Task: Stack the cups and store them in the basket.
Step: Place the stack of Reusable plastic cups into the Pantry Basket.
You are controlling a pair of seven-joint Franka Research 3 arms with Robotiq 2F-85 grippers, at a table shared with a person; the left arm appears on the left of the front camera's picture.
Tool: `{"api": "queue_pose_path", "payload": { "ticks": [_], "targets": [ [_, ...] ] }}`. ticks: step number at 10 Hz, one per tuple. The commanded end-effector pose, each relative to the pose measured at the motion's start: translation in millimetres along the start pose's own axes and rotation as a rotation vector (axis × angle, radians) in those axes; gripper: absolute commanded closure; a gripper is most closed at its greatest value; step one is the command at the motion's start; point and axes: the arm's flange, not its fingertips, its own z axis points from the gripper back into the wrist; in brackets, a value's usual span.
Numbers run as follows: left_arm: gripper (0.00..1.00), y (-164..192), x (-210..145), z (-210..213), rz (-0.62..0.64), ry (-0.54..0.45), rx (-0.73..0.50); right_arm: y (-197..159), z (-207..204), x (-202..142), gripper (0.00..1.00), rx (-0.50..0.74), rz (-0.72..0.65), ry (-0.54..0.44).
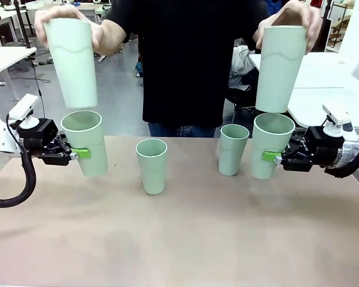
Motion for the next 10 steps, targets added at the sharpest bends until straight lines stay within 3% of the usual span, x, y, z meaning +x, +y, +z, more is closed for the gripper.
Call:
{"api": "queue_pose_path", "payload": {
  "ticks": [1, 10],
  "targets": [
    [0.13, 0.7, 3.1, -0.2, -0.011, -0.001, 0.004, -0.2, -0.7, 1.9, 0.13, -0.001, 0.011, 0.006],
    [0.13, 0.7, 3.1, -0.2, -0.011, -0.001, 0.004, -0.2, -0.7, 1.9, 0.13, -0.001, 0.011, 0.006]
  ]
}}
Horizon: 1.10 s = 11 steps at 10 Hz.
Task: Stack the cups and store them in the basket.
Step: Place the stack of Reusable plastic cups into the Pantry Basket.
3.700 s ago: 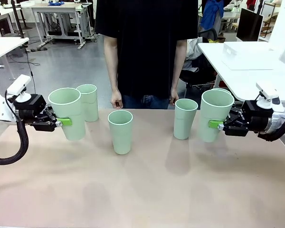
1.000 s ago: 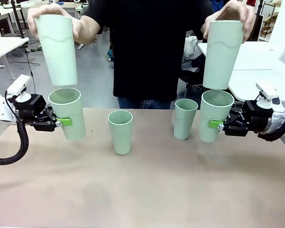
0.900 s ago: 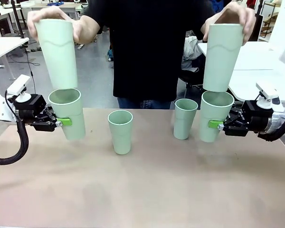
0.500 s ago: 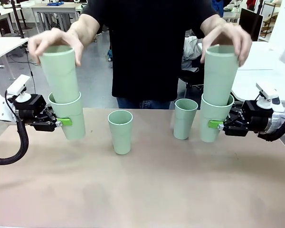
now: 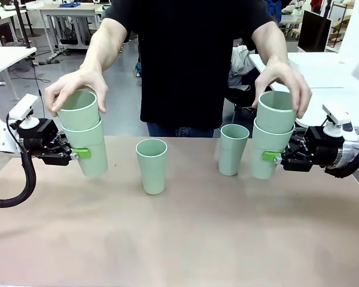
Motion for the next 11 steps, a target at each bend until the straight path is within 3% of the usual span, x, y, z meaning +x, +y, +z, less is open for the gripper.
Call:
{"api": "queue_pose_path", "payload": {
  "ticks": [1, 11],
  "targets": [
    [0.13, 0.6, 3.4, -0.4, -0.012, -0.003, 0.002, -0.2, -0.8, 2.2, 0.13, -0.001, 0.011, 0.004],
    [0.13, 0.6, 3.4, -0.4, -0.012, -0.003, 0.002, -0.2, -0.8, 2.2, 0.13, -0.001, 0.011, 0.004]
  ]
}}
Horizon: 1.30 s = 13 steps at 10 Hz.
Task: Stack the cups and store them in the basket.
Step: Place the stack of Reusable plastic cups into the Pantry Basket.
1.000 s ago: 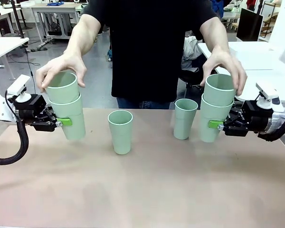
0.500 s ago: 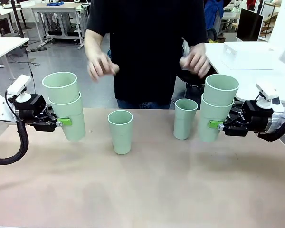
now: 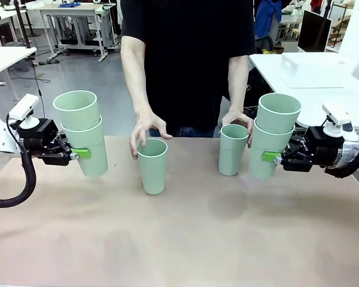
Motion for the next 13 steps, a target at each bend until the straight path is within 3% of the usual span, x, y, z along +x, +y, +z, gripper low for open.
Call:
{"api": "queue_pose_path", "payload": {
  "ticks": [1, 13],
  "targets": [
    [0.13, 0.6, 3.5, -0.4, -0.012, -0.004, 0.002, -0.2, -0.9, 2.3, 0.13, -0.001, 0.011, 0.004],
    [0.13, 0.6, 3.5, -0.4, -0.012, -0.004, 0.002, -0.2, -0.9, 2.3, 0.13, -0.001, 0.011, 0.004]
  ]
}}
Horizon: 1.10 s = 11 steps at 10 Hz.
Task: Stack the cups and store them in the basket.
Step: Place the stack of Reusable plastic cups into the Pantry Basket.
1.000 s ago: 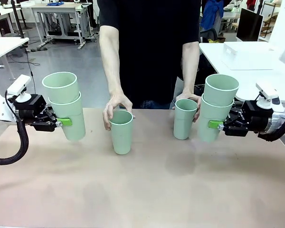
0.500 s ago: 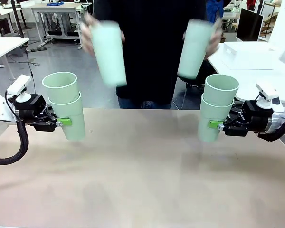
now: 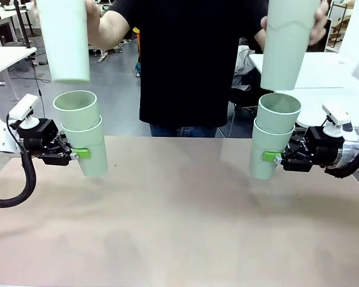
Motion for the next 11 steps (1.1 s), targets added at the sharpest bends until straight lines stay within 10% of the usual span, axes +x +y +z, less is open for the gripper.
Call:
{"api": "queue_pose_path", "payload": {
  "ticks": [1, 11],
  "targets": [
    [0.13, 0.6, 3.5, -0.4, -0.012, -0.004, 0.002, -0.2, -0.9, 2.3, 0.13, -0.001, 0.011, 0.004],
    [0.13, 0.6, 3.5, -0.4, -0.012, -0.004, 0.002, -0.2, -0.9, 2.3, 0.13, -0.001, 0.011, 0.004]
  ]
}}
